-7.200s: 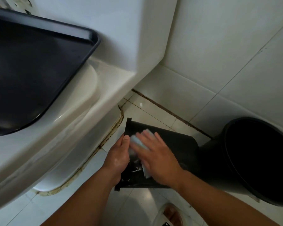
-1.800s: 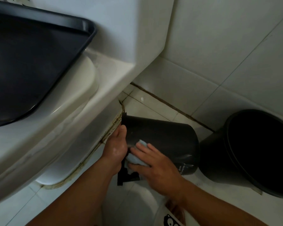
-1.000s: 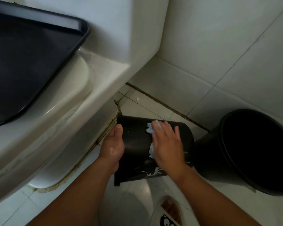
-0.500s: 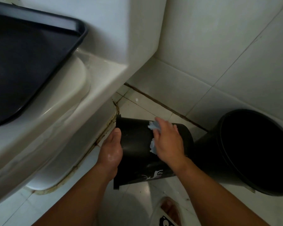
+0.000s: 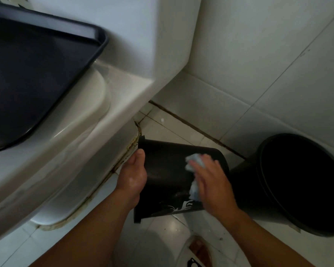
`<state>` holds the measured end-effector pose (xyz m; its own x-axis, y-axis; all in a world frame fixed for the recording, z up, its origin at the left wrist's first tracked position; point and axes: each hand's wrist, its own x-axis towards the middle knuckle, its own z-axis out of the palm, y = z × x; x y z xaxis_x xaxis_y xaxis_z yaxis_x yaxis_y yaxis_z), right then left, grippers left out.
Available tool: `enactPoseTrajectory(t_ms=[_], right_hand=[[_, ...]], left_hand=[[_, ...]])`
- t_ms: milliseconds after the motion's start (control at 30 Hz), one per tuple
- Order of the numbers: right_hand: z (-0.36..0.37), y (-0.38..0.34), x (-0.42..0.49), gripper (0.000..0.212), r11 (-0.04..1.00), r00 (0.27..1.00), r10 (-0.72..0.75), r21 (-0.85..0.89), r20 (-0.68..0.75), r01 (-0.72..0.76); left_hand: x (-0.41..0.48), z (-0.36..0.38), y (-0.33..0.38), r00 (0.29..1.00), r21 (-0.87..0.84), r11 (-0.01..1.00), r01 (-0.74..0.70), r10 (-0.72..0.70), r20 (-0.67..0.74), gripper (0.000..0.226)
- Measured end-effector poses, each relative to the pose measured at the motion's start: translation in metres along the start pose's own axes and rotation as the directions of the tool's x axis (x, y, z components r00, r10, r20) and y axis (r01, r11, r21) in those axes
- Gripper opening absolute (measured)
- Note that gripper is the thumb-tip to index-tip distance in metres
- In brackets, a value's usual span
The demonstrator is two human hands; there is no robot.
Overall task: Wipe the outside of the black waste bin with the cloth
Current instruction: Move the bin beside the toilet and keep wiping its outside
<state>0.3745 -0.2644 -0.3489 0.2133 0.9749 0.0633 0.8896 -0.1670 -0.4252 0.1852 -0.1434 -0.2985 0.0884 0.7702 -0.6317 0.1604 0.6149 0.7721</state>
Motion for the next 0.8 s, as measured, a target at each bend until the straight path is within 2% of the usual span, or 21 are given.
enactPoseTrajectory(t_ms=[33,67,133,200,267,333,433,500,533,600,667,733,800], right_hand=[[-0.001,0.006,0.003,0.048,0.987,0.987,0.156,0.039,-0.035,-0.155],[-0.001,0.008,0.007,0.048,0.968,0.967,0.251,0.023,-0.051,-0.251],[0.007,0.009,0.016,0.048,0.948,0.953,0.294,-0.105,-0.073,-0.301],[0.008,0.002,0.029,0.044,0.933,0.936,0.334,-0.103,-0.107,-0.345],[0.009,-0.015,0.038,0.042,0.915,0.913,0.381,-0.085,-0.143,-0.395],[0.015,-0.046,0.037,0.046,0.940,0.940,0.320,-0.088,-0.117,-0.331],[0.026,-0.098,0.020,0.054,0.999,0.999,0.038,-0.009,0.021,-0.038],[0.028,-0.102,0.013,0.058,0.991,0.987,-0.117,-0.055,0.107,0.123],[0.027,-0.091,0.013,0.058,0.982,0.982,-0.143,-0.105,0.122,0.156],[0.021,-0.059,0.012,0.058,0.981,0.994,-0.043,-0.182,0.096,0.060],[0.009,-0.024,0.012,0.056,0.962,0.987,0.159,-0.229,0.032,-0.147],[0.002,0.004,0.010,0.054,0.919,0.946,0.323,-0.233,-0.017,-0.317],[0.000,0.011,0.008,0.054,0.876,0.891,0.444,-0.162,-0.095,-0.454]], left_hand=[[-0.004,0.000,0.001,1.000,-0.010,1.000,-0.004,0.004,0.015,0.030],[-0.009,0.000,-0.001,1.000,-0.010,1.000,-0.020,0.020,0.021,0.026],[-0.019,0.000,-0.011,0.994,0.066,0.992,-0.104,0.102,0.031,0.028],[-0.028,-0.001,-0.026,0.981,0.151,0.969,-0.194,0.189,0.046,0.038],[-0.028,0.001,-0.032,0.978,0.199,0.957,-0.211,0.208,0.036,0.046],[-0.023,0.003,-0.029,0.979,0.229,0.952,-0.202,0.203,0.020,0.047],[-0.015,0.002,-0.021,0.984,0.240,0.956,-0.169,0.176,-0.007,0.048],[-0.011,0.000,-0.020,0.987,0.211,0.965,-0.155,0.161,-0.011,0.045],[-0.009,-0.001,-0.020,0.987,0.201,0.967,-0.154,0.160,-0.016,0.045],[-0.007,-0.003,-0.020,0.988,0.181,0.973,-0.142,0.151,-0.038,0.045],[-0.004,-0.002,-0.020,0.992,0.161,0.980,-0.114,0.121,-0.031,0.045],[-0.003,-0.002,-0.019,0.995,0.136,0.986,-0.093,0.096,-0.018,0.044],[-0.003,-0.001,-0.017,0.995,0.124,0.988,-0.093,0.095,-0.012,0.045]])
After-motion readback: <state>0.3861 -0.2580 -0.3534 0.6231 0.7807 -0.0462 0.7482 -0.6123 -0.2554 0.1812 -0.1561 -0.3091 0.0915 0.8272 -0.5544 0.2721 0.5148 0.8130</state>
